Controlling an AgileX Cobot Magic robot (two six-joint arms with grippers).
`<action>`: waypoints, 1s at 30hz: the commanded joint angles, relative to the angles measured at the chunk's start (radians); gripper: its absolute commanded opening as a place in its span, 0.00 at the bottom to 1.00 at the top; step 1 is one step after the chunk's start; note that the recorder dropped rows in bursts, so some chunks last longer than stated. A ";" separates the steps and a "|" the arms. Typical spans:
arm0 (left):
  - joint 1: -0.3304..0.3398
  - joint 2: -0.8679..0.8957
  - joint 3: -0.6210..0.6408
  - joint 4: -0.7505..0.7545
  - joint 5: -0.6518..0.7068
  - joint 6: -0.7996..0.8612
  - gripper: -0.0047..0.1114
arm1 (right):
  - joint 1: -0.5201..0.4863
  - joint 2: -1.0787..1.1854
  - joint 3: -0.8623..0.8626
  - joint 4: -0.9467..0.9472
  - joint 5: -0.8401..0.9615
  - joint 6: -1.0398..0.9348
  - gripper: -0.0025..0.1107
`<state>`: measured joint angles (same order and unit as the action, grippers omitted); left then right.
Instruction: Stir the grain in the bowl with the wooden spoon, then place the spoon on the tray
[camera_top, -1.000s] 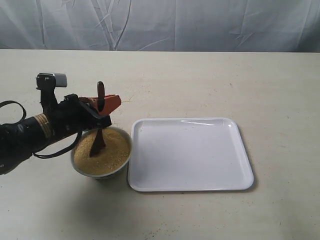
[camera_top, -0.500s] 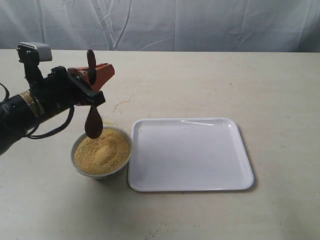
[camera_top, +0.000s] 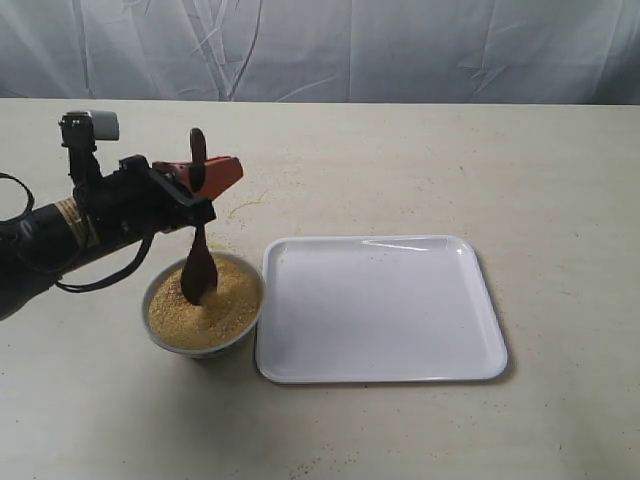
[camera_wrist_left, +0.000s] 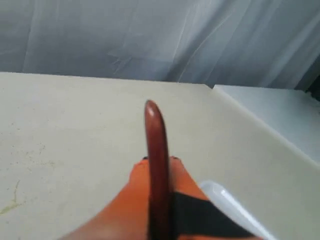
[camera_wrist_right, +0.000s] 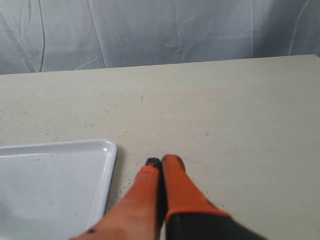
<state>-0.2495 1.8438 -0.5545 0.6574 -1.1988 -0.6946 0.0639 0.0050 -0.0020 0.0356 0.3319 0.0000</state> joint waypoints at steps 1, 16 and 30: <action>0.000 -0.042 -0.007 -0.077 -0.022 0.059 0.04 | -0.004 -0.005 0.002 0.000 -0.007 0.000 0.03; 0.002 -0.019 -0.024 -0.023 -0.022 -0.007 0.04 | -0.004 -0.005 0.002 0.000 -0.007 0.000 0.03; 0.000 0.052 -0.038 0.054 -0.022 0.039 0.04 | -0.004 -0.005 0.002 0.000 -0.009 0.000 0.03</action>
<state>-0.2488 1.8807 -0.5903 0.6263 -1.2018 -0.6256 0.0639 0.0050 -0.0020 0.0356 0.3319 0.0000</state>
